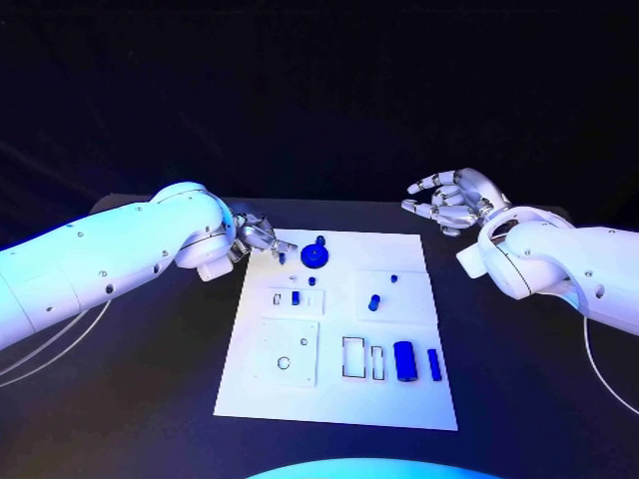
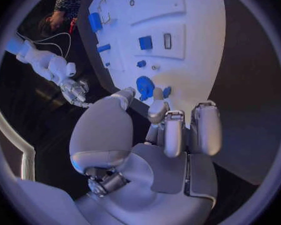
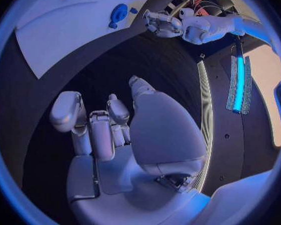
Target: Assemble the parts on the task board
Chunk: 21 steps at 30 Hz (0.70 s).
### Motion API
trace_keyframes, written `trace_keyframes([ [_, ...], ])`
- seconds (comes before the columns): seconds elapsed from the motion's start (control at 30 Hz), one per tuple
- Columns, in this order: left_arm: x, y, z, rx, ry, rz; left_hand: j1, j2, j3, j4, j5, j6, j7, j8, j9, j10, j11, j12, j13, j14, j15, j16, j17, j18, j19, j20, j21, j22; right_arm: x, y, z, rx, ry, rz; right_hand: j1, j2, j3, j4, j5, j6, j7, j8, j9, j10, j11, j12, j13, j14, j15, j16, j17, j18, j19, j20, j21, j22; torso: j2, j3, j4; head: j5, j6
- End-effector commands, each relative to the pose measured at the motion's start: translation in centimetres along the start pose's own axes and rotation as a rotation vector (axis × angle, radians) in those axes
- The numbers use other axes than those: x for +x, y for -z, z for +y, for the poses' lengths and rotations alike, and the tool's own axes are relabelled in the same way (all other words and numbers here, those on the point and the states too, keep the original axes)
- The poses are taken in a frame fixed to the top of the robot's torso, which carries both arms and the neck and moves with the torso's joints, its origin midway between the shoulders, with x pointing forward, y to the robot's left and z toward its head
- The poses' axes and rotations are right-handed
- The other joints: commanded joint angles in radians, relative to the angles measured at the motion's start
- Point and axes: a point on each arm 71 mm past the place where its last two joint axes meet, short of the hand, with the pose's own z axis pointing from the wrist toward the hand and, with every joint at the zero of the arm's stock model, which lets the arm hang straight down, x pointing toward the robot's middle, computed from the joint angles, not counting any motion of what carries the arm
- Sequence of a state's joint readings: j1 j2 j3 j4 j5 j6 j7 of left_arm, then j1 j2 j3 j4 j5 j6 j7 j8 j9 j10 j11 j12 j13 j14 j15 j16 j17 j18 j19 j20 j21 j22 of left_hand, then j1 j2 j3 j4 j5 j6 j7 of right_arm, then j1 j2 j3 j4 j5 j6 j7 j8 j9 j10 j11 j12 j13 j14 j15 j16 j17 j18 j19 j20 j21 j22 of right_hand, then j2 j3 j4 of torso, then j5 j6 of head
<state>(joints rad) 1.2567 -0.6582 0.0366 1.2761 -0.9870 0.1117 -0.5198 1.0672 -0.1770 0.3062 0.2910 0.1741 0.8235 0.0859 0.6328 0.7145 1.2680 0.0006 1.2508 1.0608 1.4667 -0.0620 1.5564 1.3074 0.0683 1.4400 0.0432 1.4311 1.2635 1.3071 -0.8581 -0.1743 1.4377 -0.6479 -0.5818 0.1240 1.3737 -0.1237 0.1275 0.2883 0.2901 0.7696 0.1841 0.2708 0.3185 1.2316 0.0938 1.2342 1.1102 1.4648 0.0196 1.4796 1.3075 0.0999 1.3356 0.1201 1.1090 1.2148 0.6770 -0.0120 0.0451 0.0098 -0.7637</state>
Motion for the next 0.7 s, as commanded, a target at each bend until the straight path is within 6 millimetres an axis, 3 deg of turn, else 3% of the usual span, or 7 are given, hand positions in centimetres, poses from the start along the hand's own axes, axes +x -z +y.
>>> trace_keyframes([
  [0.03,-0.8,-0.3,-0.5,0.030,0.003,-0.023,0.010,0.001,-0.006,0.001,0.004,-0.008,-0.001,-0.005,-0.003,0.001,0.009,-0.003,-0.002,0.095,0.007,-0.002,0.232,-0.006,-0.001,0.006,-0.003,0.000,0.1,0.0,0.1,-0.015,0.006,0.007,-0.010,0.001,-0.004,0.003,-0.005,-0.003,-0.007,0.006,-0.001,-0.002,-0.004,-0.003,-0.001,0.051,-0.008,-0.005,0.032,0.006,0.001,-0.005,-0.003,-0.001,0.001,0.0001,-0.0004,0.002,0.000],
  [0.4,-2.0,-1.9,-0.4,-0.018,-0.059,-0.040,0.012,0.005,-0.010,0.002,0.003,-0.010,0.002,-0.013,-0.009,-0.004,0.012,-0.007,-0.008,0.096,0.010,0.000,0.236,-0.006,-0.001,0.010,-0.003,0.000,0.3,-0.2,0.2,-0.016,0.006,0.008,-0.010,0.001,-0.004,0.003,-0.005,-0.003,-0.007,0.006,-0.001,-0.002,-0.004,-0.003,-0.001,0.051,-0.008,-0.005,0.032,0.006,0.001,-0.005,-0.003,-0.001,0.001,0.0007,0.0012,0.006,-0.004],
  [0.7,-2.0,-3.0,-0.1,-0.053,-0.086,-0.020,0.012,0.006,-0.012,0.002,0.002,-0.011,0.004,-0.016,-0.011,-0.007,0.013,-0.008,-0.011,0.096,0.011,0.001,0.238,-0.006,0.000,0.011,-0.002,0.002,0.4,-0.2,0.3,-0.017,0.006,0.009,-0.010,0.001,-0.004,0.003,-0.005,-0.003,-0.007,0.006,-0.001,-0.002,-0.004,-0.003,-0.001,0.051,-0.008,-0.005,0.032,0.006,0.001,-0.005,-0.003,-0.001,0.002,-0.0011,-0.0016,0.008,-0.006],
])
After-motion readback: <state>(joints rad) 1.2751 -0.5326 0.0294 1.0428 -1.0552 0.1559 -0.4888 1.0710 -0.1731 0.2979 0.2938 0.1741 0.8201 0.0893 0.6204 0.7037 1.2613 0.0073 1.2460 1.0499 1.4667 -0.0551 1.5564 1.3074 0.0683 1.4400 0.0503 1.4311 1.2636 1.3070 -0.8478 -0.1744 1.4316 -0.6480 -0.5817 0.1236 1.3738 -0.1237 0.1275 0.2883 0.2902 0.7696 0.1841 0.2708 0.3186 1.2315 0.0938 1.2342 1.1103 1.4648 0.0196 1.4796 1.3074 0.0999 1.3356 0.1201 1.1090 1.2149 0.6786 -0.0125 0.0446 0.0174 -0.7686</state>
